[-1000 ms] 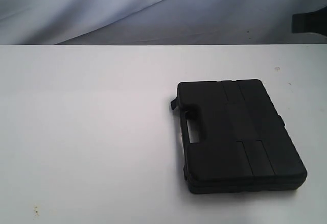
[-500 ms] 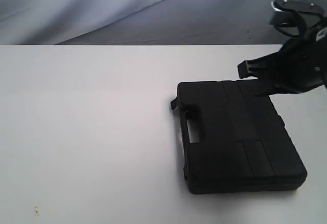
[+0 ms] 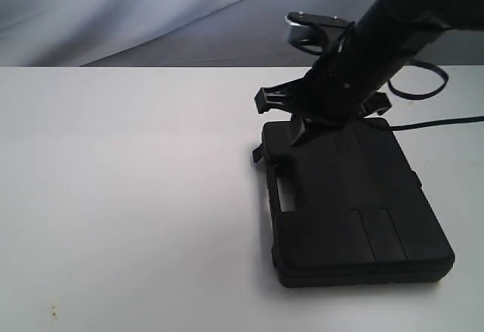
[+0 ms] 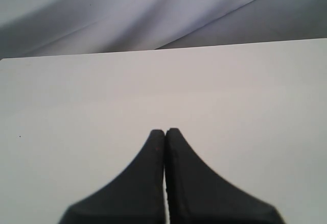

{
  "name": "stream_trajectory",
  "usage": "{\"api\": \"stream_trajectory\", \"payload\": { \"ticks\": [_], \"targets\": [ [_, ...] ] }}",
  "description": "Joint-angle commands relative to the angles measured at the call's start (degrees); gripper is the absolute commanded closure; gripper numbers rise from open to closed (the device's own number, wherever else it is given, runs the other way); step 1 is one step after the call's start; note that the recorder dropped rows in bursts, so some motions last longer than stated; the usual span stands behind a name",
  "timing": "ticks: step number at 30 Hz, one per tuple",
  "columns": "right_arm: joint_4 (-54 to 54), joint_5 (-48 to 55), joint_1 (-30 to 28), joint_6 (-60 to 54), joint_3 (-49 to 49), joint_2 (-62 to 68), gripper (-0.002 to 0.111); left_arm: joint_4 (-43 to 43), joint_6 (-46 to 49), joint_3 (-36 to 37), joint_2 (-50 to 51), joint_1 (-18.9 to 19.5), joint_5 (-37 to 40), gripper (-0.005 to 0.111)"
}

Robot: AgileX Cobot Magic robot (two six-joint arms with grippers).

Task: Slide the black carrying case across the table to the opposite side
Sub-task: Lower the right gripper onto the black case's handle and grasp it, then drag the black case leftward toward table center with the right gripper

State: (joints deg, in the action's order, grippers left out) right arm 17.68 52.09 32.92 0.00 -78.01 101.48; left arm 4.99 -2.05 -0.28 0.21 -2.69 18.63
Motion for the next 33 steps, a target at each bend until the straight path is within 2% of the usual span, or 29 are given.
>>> {"api": "stream_trajectory", "payload": {
  "ticks": [1,15,18,22,24,29,33],
  "targets": [
    [-0.67,0.5,1.42,2.02,-2.82,4.52,0.108,0.09,-0.42,0.28,-0.21,0.1,-0.36,0.107],
    [-0.52,-1.88,2.01,5.58,-4.79,9.62,0.108,0.09,-0.42,0.28,-0.21,0.1,-0.36,0.107],
    [-0.52,-1.88,2.01,5.58,-4.79,9.75,0.101,0.09,-0.42,0.28,-0.21,0.1,-0.36,0.107],
    [-0.52,-1.88,2.01,5.58,-4.79,10.08,0.082,0.09,-0.42,0.28,-0.21,0.1,-0.36,0.107],
    [-0.52,-2.31,2.01,5.73,-4.79,10.24,0.076,0.09,-0.42,0.28,-0.21,0.1,-0.36,0.107],
    [-0.76,-3.06,2.32,7.22,-4.79,11.94,0.074,0.09,-0.42,0.28,-0.21,0.1,-0.36,0.107],
    [-6.79,-3.56,4.62,11.76,-4.79,14.53,0.074,0.09,-0.42,0.28,-0.21,0.1,-0.36,0.107]
  ]
}}
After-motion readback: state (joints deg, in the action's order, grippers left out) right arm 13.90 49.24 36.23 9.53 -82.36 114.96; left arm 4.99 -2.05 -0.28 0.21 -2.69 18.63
